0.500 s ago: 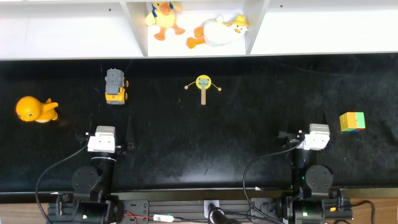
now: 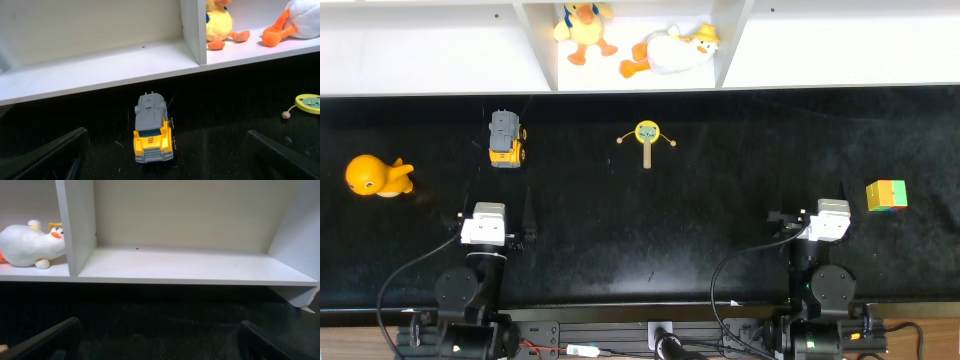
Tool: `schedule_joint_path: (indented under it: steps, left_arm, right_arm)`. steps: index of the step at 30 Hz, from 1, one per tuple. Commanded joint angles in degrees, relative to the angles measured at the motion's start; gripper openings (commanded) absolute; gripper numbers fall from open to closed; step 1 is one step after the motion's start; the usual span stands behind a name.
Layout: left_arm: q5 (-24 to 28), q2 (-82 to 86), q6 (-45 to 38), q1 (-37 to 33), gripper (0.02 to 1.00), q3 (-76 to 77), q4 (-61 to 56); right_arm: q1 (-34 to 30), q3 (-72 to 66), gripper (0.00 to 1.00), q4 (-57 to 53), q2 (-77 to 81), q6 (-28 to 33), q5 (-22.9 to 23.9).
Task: Store Toys
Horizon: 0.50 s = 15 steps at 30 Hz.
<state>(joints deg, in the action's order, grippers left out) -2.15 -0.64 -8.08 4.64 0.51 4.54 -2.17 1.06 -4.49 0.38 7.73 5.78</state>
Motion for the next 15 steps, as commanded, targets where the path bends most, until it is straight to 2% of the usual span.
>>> schedule_joint_path:
  steps: [1,4,8,11,15]
  left_arm:
    - [2.5,0.3,2.9,0.3,0.996,1.1,1.3]
    - [2.6,-1.3,8.9,-0.3,0.996,5.7,6.7]
    - [2.7,-8.0,9.8,-2.1,0.993,15.0,17.5]
    - [3.8,-15.2,7.0,-4.7,0.991,22.3,24.7]
    - [11.0,-26.4,-1.3,-10.6,0.991,32.0,30.1]
  right_arm:
    - [-0.1,-0.8,0.993,0.3,-0.1,-0.2,-0.4]
    - [-0.1,-0.8,0.993,0.3,-0.1,-0.2,-0.4]
    - [-0.1,-0.8,0.996,0.3,-0.1,-0.2,-0.4]
    - [-0.1,-0.8,0.996,0.4,-0.1,-0.2,-0.4]
    - [-0.1,-0.8,0.996,0.4,-0.1,-0.2,-0.4]
